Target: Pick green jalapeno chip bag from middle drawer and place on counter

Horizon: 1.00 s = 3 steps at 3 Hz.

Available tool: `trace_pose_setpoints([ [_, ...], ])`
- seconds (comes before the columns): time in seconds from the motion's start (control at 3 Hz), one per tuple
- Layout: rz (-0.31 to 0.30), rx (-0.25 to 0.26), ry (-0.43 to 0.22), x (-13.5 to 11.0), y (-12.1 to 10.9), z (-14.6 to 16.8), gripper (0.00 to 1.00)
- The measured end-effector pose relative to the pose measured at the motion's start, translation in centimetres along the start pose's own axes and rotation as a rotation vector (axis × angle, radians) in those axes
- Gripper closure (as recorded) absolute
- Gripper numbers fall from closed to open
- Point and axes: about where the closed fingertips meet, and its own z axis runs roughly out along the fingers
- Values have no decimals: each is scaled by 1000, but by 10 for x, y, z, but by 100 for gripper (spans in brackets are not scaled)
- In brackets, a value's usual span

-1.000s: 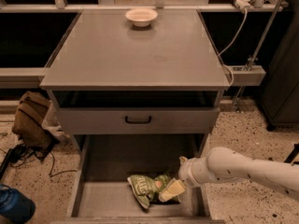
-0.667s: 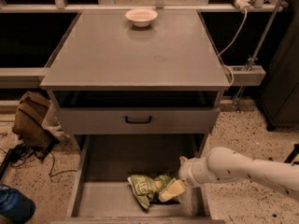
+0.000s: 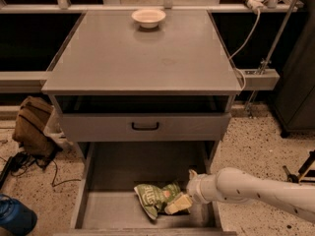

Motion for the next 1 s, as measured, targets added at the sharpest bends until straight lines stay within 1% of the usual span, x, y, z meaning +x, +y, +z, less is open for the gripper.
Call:
trace_pose_setpoints([
  [0.33, -1, 39, -34, 7, -7, 19, 0],
  [0.67, -4, 64, -54, 12, -13, 36, 0],
  [1.0, -9, 49, -52, 19, -6, 66, 0],
])
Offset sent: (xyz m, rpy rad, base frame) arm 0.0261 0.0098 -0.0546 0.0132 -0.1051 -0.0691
